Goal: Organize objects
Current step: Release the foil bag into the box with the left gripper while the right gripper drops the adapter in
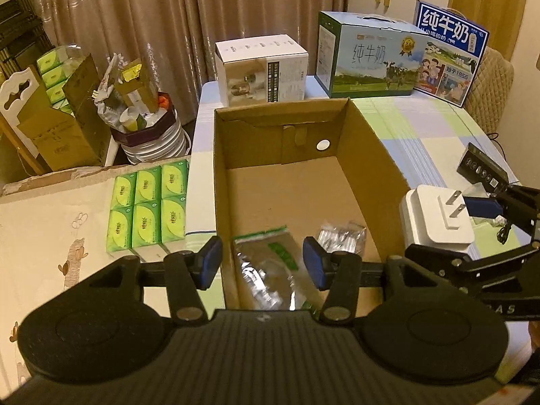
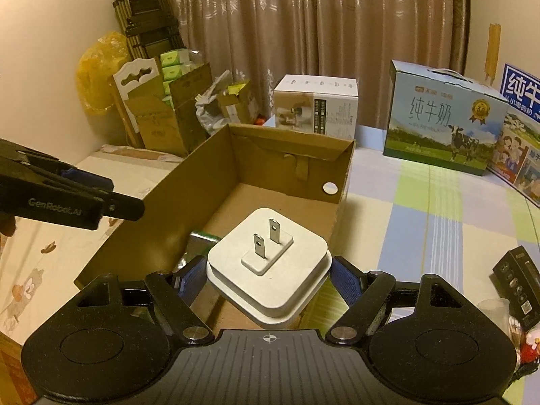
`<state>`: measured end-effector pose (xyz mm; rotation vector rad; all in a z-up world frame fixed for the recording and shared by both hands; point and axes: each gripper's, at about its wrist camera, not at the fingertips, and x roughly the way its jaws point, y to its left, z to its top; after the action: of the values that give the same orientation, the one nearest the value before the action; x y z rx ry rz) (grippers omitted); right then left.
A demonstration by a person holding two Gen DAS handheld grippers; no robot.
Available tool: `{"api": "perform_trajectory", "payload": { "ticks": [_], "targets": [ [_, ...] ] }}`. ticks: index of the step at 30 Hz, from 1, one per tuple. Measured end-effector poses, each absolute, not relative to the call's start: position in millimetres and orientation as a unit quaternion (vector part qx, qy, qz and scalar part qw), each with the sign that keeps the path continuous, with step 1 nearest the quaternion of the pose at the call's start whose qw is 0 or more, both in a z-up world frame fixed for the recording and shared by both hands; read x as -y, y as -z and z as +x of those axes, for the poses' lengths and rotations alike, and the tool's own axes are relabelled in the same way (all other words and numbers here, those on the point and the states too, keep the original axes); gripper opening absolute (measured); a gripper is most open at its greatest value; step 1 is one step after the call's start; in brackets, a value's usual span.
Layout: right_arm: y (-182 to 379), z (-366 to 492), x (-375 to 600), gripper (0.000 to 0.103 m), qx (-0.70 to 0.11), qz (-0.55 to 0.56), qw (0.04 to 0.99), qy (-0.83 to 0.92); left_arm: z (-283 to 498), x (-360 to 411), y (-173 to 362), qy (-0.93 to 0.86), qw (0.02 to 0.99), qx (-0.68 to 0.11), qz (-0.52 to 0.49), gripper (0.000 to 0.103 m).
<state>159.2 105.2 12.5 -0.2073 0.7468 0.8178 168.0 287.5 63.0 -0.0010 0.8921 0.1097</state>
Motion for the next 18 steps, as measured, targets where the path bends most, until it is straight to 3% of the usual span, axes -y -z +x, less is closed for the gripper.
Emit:
{"api": "perform_trajectory", "payload": {
  "ticks": [18],
  "targets": [
    [-15.4,156.7,-105.1,0.076,-0.358,-0.077,0.842,-0.397,157.1,-284.9,-66.0,-0.054,0.903,-0.425,-0.009,0.048]
  ]
}}
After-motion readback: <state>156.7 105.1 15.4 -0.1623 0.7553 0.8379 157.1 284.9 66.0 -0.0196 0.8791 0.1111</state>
